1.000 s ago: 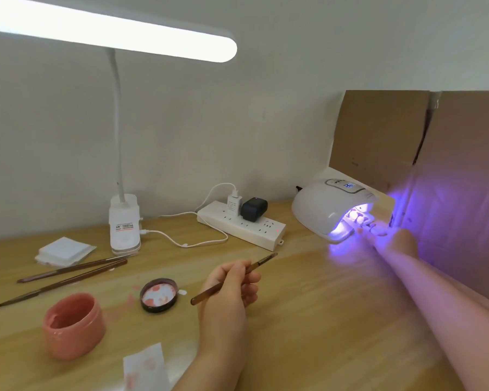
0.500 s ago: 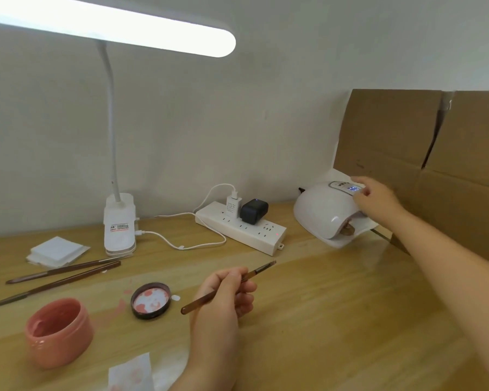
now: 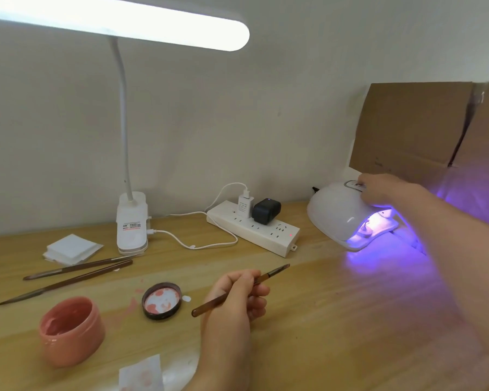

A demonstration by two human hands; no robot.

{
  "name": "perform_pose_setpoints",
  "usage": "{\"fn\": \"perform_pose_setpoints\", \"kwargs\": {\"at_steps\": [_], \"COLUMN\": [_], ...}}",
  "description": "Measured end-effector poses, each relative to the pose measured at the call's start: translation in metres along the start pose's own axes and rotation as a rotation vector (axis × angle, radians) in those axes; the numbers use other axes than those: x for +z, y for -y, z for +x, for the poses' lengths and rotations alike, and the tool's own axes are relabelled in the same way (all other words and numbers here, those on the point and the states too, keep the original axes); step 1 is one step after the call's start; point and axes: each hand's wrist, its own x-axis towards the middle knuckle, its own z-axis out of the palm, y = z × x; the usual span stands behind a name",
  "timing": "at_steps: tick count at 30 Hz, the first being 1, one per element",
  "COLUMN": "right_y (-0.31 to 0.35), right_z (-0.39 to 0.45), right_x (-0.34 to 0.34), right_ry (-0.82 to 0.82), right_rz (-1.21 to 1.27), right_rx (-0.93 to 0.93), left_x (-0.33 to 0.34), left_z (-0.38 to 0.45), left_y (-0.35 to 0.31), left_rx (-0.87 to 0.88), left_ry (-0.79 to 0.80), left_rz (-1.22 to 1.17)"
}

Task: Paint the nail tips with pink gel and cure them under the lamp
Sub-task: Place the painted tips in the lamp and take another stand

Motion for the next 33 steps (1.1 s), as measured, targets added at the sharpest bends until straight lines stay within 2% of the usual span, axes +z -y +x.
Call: {"fn": "perform_pose_setpoints", "kwargs": {"at_steps": [3,7,9,11,13,17,20,23,25,27,33], "right_y": [-0.003,0.003,0.018,0.040,0.067,0.114,0.146,0.180,0.203,0.230,0.323], "right_z": [-0.006,-0.042,-0.079,-0.124,-0.174,-0.258,-0.303,-0.329,-0.341,-0.354,-0.402], "right_x": [0.012,0.030,0.037,0.039,0.032,-0.007,-0.027,-0.031,-0.025,-0.017,-0.006], "right_ry": [-0.060,-0.329,-0.423,-0.443,-0.366,-0.071,0.152,0.318,0.354,0.378,0.229], "right_rz": [0.131,0.481,0.608,0.695,0.799,0.861,0.853,0.993,1.045,1.113,1.454], "right_rx": [0.079,0.230,0.182,0.030,-0.138,-0.430,-0.596,-0.678,-0.680,-0.687,-0.696], "left_x": [-0.001,0.000,0.001,0.003,0.007,0.004,-0.020,-0.062,-0.096,-0.127,-0.201], "left_z": [-0.001,-0.004,-0.005,-0.009,-0.015,-0.026,-0.037,-0.049,-0.058,-0.068,-0.110], "left_y": [-0.001,-0.002,-0.003,-0.004,-0.003,-0.017,-0.039,-0.065,-0.082,-0.100,-0.153], "left_rx": [0.003,0.006,0.000,0.018,0.083,0.336,0.555,0.765,0.924,1.013,1.010], "left_ry": [-0.002,0.007,-0.013,-0.042,-0.068,-0.041,0.104,0.100,0.083,0.067,0.022], "left_rz": [-0.008,0.032,0.031,0.067,0.144,0.199,0.387,0.534,0.735,0.900,0.950]}}
